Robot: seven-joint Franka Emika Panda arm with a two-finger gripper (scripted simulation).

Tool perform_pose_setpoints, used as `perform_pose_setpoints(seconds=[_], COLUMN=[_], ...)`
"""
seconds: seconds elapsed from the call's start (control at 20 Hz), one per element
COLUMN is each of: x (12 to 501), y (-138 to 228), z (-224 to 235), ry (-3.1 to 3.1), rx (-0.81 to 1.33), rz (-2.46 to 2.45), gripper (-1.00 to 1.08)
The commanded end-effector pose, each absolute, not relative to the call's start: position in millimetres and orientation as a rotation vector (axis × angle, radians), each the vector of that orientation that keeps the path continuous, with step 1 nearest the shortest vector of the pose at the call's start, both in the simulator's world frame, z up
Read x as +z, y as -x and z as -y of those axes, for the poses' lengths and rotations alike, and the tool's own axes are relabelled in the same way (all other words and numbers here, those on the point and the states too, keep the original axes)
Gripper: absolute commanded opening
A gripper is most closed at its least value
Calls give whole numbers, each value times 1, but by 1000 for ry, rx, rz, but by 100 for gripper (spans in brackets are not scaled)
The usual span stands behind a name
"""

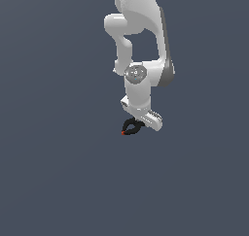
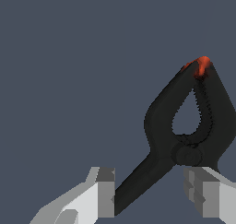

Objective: Pick up the object and move it to a goal position.

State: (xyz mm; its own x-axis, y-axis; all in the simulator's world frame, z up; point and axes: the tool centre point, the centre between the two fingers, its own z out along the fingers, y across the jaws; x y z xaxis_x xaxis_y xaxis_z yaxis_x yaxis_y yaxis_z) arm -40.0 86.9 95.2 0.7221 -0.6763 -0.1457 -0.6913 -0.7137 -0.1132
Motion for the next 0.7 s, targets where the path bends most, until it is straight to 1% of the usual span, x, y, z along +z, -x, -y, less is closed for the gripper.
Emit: perform_pose_setpoints(seconds=[0.0,0.65], x=[90,63], y=[45,70], z=[-96,-134], ry=[2707,2384], rx=[156,242], rz=[-1213,-1710], gripper=[28,28])
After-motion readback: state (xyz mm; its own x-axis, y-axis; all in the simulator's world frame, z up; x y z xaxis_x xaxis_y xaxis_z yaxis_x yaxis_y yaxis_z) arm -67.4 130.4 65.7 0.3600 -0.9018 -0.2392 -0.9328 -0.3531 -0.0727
